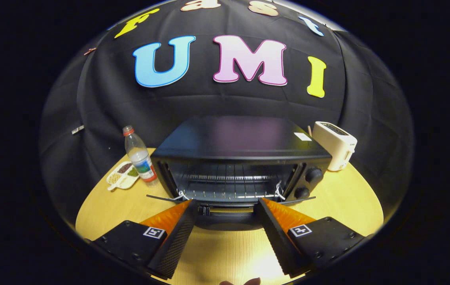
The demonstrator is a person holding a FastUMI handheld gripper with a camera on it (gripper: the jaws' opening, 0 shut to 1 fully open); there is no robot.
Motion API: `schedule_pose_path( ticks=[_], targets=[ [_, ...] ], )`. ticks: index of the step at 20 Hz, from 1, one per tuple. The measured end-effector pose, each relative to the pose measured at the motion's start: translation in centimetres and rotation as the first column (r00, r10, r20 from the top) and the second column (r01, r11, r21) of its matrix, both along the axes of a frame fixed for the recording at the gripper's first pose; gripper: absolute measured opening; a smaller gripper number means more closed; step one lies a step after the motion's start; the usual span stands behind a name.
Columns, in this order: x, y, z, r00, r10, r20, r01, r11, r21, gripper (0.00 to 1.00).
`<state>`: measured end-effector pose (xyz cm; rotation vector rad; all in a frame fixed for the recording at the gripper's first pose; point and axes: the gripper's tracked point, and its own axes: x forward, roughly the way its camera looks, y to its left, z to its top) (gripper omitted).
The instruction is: Open the toaster oven, put the food inside, and close the toaster oven door.
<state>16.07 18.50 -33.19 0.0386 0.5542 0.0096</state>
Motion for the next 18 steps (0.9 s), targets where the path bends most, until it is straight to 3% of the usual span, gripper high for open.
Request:
schedule_pose_path(
  ticks=[10, 18],
  targets=[
    [-9.6, -0.2, -8.5, 0.972, 0.026, -0.232, -0.024, 1.0, 0.015, 0.99],
    [-17.7, -4.1, -5.8, 0.925, 0.204, -0.32, -0.207, 0.978, 0.024, 0.99]
  ],
)
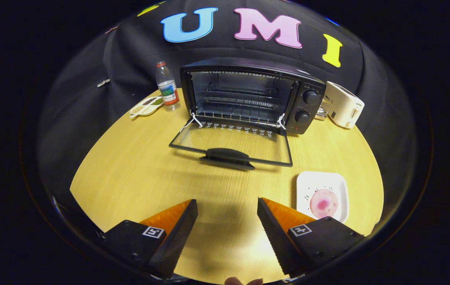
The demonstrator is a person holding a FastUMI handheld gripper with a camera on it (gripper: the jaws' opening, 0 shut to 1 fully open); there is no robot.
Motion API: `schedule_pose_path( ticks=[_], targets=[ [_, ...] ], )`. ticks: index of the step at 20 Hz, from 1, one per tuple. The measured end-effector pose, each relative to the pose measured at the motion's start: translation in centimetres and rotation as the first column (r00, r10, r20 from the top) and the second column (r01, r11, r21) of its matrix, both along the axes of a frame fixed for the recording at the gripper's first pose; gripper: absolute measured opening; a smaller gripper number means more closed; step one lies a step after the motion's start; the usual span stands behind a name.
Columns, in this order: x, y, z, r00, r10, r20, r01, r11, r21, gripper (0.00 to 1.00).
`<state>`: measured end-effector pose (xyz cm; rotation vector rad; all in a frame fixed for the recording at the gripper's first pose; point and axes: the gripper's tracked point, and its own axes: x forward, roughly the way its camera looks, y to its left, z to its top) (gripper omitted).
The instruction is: Open the toaster oven, put the food inside, and close the toaster oven door.
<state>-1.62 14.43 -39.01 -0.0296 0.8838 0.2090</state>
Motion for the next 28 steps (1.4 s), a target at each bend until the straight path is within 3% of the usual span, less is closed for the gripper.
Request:
schedule_pose_path(
  ticks=[6, 13, 19, 28],
  targets=[
    [-2.7, -6.5, 3.3, 0.987, -0.05, -0.155, 0.064, 0.994, 0.088, 0.99],
    [0.4, -17.0, 3.7, 0.942, -0.086, -0.325, 0.104, 0.994, 0.039, 0.97],
    [4.3, -24.1, 0.5, 0.89, -0.159, -0.427, 0.172, 0.985, -0.007, 0.99],
    [5.1, -26.5, -7.4, 0.823, -0.142, -0.55, 0.146, 0.989, -0.037, 0.96]
  ],
)
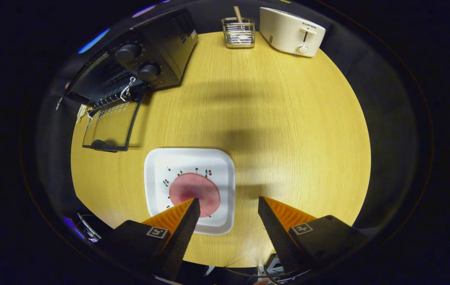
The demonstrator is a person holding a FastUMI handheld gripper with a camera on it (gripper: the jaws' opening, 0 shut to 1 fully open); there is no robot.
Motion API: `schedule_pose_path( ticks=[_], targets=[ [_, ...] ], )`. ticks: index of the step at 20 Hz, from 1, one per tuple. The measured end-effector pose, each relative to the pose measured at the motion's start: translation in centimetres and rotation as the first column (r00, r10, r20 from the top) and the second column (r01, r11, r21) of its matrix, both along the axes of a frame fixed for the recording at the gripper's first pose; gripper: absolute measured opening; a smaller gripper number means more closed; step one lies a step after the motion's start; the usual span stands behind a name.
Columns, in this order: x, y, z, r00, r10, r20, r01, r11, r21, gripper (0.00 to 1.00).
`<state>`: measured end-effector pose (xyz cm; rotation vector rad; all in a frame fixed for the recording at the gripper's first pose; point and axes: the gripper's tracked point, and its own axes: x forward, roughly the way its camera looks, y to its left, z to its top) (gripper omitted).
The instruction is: Open the toaster oven, put the food inside, and close the toaster oven door.
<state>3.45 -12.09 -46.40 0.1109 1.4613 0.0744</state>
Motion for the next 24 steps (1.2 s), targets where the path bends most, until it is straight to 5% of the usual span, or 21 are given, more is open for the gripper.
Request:
schedule_pose_path(
  ticks=[3, 6, 7, 9, 12, 17, 24],
  targets=[
    [-0.1, -0.4, -2.1, 1.0, 0.007, -0.024, -0.007, 1.0, -0.015, 0.65],
    [-0.2, 0.3, -2.8, 0.999, 0.03, -0.029, -0.027, 0.995, 0.092, 0.14],
    [0.0, 0.1, -2.4, 0.999, 0.043, -0.024, -0.04, 0.991, 0.129, 0.06],
    [0.0, 0.4, -2.4, 0.999, 0.038, -0.029, -0.031, 0.98, 0.199, 0.06],
    [-0.5, 1.1, -1.9, 0.995, -0.076, -0.069, 0.095, 0.933, 0.346, 0.05],
    [-1.9, 1.4, 0.9, 0.946, -0.298, -0.127, 0.32, 0.8, 0.508, 0.05],
    [-3.8, 3.5, 6.6, 0.833, -0.529, -0.162, 0.505, 0.608, 0.613, 0.05]
  ],
)
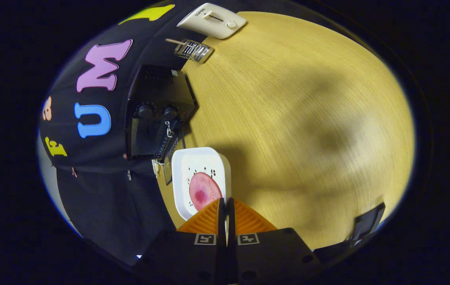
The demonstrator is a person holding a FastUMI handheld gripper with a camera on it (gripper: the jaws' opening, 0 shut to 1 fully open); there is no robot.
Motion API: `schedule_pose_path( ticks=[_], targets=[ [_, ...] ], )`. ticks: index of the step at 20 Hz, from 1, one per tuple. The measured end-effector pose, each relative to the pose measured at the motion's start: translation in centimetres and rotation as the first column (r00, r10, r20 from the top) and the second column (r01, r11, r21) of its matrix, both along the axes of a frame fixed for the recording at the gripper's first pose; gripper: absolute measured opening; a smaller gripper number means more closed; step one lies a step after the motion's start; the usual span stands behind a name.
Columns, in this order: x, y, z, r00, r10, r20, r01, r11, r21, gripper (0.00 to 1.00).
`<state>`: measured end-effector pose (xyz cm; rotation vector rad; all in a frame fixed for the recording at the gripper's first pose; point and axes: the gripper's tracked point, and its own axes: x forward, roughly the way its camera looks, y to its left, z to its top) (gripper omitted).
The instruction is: Open the toaster oven, put the food inside, and close the toaster oven door.
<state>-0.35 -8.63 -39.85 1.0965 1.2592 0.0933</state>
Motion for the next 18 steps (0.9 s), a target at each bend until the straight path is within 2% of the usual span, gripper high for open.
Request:
schedule_pose_path(
  ticks=[4, 10, 14, 18],
  targets=[
    [-0.4, 3.6, 2.4, 0.983, -0.184, -0.03, 0.185, 0.981, 0.066, 0.05],
    [1.8, 11.8, 3.2, 0.916, -0.398, -0.056, 0.402, 0.91, 0.107, 0.05],
    [5.2, 16.9, 2.3, 0.861, -0.505, -0.063, 0.509, 0.857, 0.077, 0.05],
    [9.2, 21.3, 1.0, 0.816, -0.573, -0.074, 0.575, 0.818, 0.023, 0.05]
  ],
)
